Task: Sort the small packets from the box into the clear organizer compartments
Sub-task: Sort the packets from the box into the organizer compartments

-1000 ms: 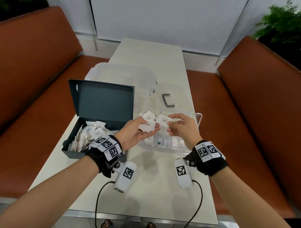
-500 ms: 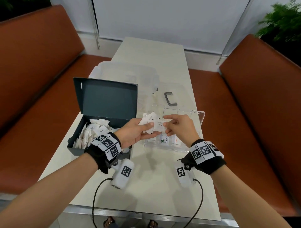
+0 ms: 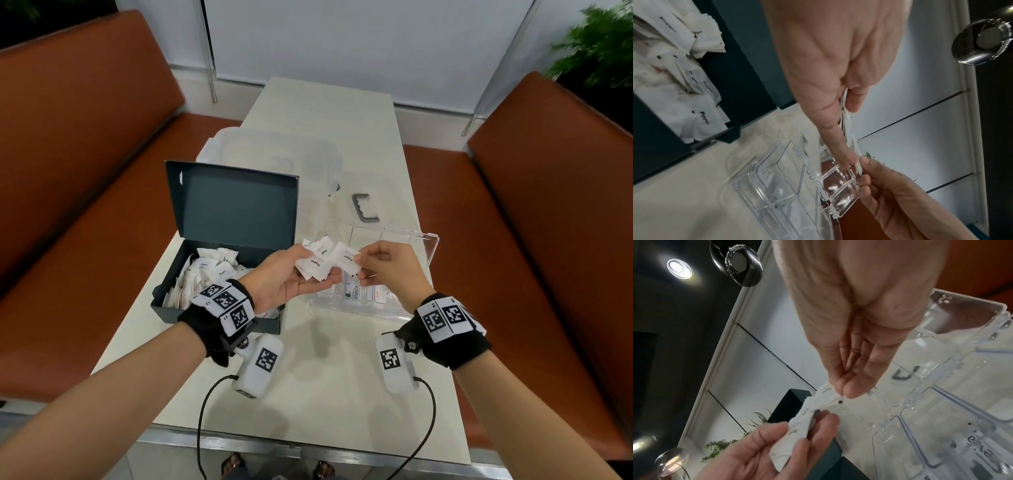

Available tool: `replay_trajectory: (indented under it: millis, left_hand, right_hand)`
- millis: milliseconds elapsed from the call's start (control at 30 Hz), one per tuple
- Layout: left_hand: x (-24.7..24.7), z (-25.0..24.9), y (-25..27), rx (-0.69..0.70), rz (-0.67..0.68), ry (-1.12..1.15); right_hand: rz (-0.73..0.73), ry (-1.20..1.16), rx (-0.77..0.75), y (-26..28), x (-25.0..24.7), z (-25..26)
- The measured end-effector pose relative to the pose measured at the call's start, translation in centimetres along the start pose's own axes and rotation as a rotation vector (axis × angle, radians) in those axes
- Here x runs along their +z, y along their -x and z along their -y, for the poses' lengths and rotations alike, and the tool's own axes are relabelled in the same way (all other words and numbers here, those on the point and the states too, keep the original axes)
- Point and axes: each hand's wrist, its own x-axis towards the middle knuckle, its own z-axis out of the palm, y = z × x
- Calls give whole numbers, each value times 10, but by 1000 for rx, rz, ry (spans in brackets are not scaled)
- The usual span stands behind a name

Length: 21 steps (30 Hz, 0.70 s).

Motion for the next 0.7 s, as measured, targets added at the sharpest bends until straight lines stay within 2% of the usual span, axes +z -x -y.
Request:
replay_trajectory:
  millis: [200, 300, 467, 567, 700]
  left_hand:
    - [-6, 3, -4, 91, -48, -138]
    - [-6, 7, -8, 170, -78, -212]
    - [-2, 11, -10, 245, -108, -243]
    - [0, 11, -11, 248, -112, -205]
    - [1, 11, -12, 180, -77, -135]
  right_hand:
    - [22, -185, -22, 6, 6, 9]
    - [53, -139, -6, 8, 14, 8]
    - [13, -25, 29, 9, 20, -4]
    - [39, -32, 56, 10, 20, -7]
    - [14, -117, 106, 10, 19, -9]
